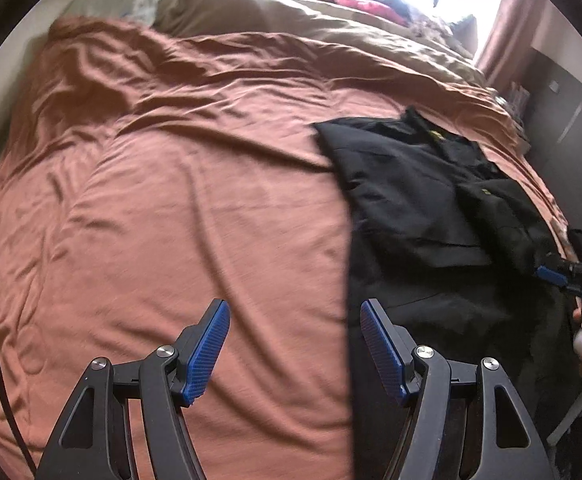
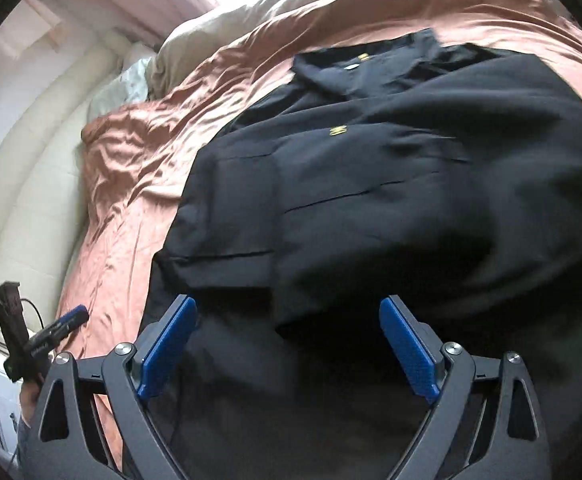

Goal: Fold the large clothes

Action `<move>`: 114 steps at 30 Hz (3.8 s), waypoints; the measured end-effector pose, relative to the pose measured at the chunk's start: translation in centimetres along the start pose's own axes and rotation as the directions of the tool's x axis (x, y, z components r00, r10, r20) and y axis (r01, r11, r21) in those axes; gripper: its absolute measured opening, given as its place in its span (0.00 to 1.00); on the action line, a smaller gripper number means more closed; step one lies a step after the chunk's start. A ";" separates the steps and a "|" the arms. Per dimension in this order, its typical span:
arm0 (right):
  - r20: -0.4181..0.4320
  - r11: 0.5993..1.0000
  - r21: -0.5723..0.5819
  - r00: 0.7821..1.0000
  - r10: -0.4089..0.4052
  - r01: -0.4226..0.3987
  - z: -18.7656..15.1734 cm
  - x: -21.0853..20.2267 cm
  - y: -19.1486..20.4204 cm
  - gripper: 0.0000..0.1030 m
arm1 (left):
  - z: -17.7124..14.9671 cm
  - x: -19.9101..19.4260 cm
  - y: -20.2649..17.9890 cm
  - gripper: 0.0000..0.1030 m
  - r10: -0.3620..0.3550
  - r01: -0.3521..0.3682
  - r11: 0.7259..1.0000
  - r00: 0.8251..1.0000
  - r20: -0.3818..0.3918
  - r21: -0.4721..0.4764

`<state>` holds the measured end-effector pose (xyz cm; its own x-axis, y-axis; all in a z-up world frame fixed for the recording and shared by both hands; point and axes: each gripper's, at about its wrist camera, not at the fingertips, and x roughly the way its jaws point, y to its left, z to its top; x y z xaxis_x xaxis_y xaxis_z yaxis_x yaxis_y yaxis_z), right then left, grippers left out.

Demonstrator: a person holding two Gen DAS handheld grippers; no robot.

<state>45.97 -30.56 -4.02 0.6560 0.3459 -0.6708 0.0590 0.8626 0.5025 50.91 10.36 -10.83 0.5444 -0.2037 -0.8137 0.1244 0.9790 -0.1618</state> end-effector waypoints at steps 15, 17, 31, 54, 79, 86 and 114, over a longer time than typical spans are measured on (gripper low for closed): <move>0.187 0.968 0.252 0.980 -0.069 0.021 -1.8 -9.8 -13.5 0.67 | 3.7 4.6 -18.1 0.68 -0.056 0.070 0.965 0.997 -0.060 0.252; 0.208 0.959 0.283 0.976 -0.064 0.002 -3.1 -10.3 -14.2 0.67 | 4.1 5.5 -20.8 0.68 -0.067 0.086 0.956 0.995 -0.076 0.280; 0.341 0.915 0.384 0.940 -0.012 -0.127 -10.3 -10.6 -17.7 0.67 | 5.3 12.6 -36.3 0.68 -0.100 0.176 0.893 0.975 -0.199 0.414; 0.363 0.905 0.397 0.932 -0.002 -0.153 -10.9 -10.7 -18.3 0.67 | 7.5 13.2 -35.1 0.30 -0.072 0.159 0.889 0.975 -0.210 0.430; 0.284 0.924 0.377 0.958 -0.042 -0.071 -9.3 -11.2 -15.2 0.67 | 7.2 6.6 -11.4 0.72 0.020 -0.011 0.998 0.990 -0.143 0.067; 0.215 0.920 0.392 0.974 -0.069 -0.021 -8.5 -11.1 -16.0 0.67 | 7.8 12.0 -10.2 0.72 0.028 -0.026 1.000 0.983 -0.184 0.014; 0.100 0.933 0.342 0.983 -0.154 0.111 -0.3 -6.2 -16.9 0.45 | 13.6 13.0 -11.3 0.07 0.156 -0.148 0.981 0.986 -0.055 0.127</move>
<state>40.68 -47.16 -8.51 0.7111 0.1707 -0.6821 0.3849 0.7173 0.5808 67.86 -3.51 -11.93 0.5110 -0.0479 -0.8583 0.1466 0.9887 0.0321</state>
